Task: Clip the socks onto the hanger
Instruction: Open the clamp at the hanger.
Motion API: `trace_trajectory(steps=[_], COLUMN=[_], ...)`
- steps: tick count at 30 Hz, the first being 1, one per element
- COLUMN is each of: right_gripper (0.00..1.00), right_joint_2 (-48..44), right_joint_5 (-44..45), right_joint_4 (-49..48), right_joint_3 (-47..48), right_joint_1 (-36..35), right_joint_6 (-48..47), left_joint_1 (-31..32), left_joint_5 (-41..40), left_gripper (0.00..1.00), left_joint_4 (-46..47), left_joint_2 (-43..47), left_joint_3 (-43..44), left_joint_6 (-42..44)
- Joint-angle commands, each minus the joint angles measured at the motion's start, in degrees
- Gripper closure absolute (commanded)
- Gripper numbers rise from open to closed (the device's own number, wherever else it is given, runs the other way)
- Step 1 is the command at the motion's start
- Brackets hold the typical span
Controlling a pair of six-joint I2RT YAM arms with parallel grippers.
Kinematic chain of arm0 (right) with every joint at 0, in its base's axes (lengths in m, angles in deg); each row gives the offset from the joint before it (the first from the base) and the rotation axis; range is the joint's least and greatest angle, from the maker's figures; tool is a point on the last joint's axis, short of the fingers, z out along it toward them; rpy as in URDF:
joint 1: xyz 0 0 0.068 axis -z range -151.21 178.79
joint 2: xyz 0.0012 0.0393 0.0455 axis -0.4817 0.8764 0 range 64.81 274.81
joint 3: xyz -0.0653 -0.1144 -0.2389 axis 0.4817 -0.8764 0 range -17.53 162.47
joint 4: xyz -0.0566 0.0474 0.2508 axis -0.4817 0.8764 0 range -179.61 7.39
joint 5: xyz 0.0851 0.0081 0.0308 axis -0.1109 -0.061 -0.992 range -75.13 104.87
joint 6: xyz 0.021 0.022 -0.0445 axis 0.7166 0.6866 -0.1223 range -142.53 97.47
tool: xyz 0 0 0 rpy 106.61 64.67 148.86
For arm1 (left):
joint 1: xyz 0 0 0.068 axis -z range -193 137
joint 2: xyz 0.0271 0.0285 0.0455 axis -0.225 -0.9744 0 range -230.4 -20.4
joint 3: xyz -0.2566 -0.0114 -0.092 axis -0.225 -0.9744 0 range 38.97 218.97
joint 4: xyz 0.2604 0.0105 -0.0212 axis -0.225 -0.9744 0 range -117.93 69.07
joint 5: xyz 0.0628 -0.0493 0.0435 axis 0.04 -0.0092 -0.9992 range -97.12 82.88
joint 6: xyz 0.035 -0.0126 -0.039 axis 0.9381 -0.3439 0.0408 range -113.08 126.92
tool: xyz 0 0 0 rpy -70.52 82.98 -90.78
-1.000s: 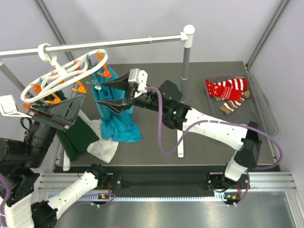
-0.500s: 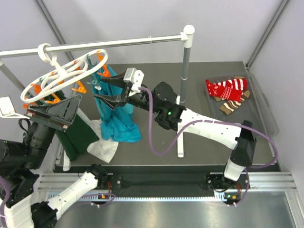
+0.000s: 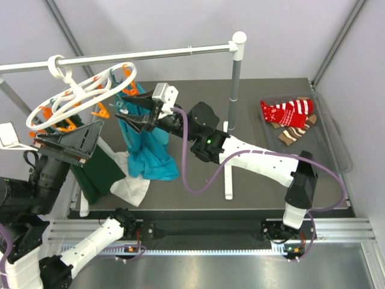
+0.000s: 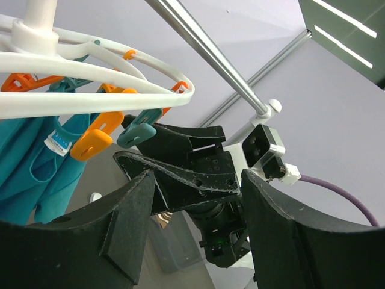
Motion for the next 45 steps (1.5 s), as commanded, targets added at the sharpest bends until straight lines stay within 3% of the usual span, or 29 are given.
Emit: trace_trajectory(steps=[1,7,14,17,22,30,36,40,45], right_gripper=[0.51,0.62,0.85,0.88,0.98,0.99,1.0,1.0,1.0], right_joint_2=[0.39,0.22,-1.71,-2.68,-1.71,-2.85,-3.56,-2.94,-2.86], right_joint_5=[0.34,0.43,1.22,1.13,-0.44,-5.71,-4.67,-0.81,7.63], right_joint_4=[-2.78,-3.04,0.37,5.64,24.33,34.82,36.25,37.38,36.77], right_joint_3=[3.47,3.38,3.47,5.22,15.23,20.26,19.21,19.29,18.15], right_joint_1=[-0.47,-0.56,-0.64,-0.64,-0.56,0.32,0.32,0.06,-0.82], right_joint_6=[1.01,3.12,8.65,13.3,20.86,27.38,23.0,16.14,6.31], left_joint_1=[-0.18,-0.18,-0.18,-0.27,-0.18,-0.18,-0.18,-0.19,-0.27], left_joint_5=[-0.19,-0.02,1.39,1.74,1.3,1.92,-0.45,-4.92,-10.2], left_gripper=[0.36,0.35,0.34,0.34,0.34,0.28,0.33,0.39,0.42], left_joint_4=[1.17,1.52,2.58,2.93,4.07,9.86,8.39,-4.95,-13.5], left_joint_2=[0.07,0.16,0.25,0.25,-0.28,-0.28,-4.4,-11.33,-13.2], left_joint_3=[-0.26,-1.05,-2.45,-2.98,-3.16,-5.88,-3.17,7.18,9.41], left_joint_6=[0.85,0.85,1.64,2.17,2.34,4.11,-1.17,-3.89,-7.23])
